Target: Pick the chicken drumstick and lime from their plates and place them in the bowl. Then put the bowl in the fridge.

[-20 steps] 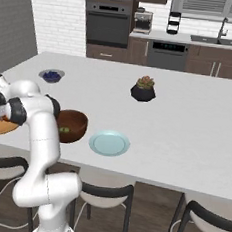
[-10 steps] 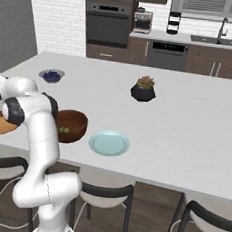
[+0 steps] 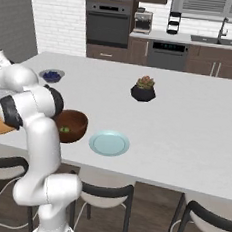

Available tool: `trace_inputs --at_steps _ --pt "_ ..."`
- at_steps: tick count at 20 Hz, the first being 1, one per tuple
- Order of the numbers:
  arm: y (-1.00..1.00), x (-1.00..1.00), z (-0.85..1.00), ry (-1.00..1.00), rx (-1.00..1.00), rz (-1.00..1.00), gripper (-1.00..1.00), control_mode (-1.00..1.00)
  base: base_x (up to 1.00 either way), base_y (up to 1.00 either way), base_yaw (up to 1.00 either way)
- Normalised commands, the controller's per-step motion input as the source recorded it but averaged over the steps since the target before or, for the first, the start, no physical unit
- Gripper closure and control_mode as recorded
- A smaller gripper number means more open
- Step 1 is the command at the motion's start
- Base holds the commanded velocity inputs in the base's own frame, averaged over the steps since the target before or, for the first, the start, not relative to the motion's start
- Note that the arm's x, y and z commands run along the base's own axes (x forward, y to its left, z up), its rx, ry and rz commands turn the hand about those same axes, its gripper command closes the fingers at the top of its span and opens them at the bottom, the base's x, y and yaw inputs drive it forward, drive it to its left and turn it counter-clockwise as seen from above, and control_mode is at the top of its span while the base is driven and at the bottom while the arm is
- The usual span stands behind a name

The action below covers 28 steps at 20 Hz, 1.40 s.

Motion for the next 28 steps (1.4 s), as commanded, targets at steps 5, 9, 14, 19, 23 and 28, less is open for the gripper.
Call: trace_inputs --at_steps 5,9,14,19,23,28 --pt "-1.00 0.08 0.47 0.00 0.00 -0.27 1.00 -1.00 0.00 0.00 0.00" --pt "-1.00 0.18 -0.13 0.00 0.00 -0.21 1.00 -1.00 0.00 0.00 0.00" --pt "-1.00 0.33 -0.54 0.00 0.04 -0.17 1.00 -1.00 0.00 0.00 0.00" --pt "-0.82 0.46 -0.71 0.00 0.00 -0.02 1.00 -1.00 0.00 0.00 0.00" --pt "-0.33 0.29 -0.61 0.00 0.00 0.00 -1.00 -1.00 0.00 0.00 0.00" --pt "-0.09 0.16 -0.16 0.00 0.00 0.00 -1.00 -1.00 0.00 0.00 0.00"
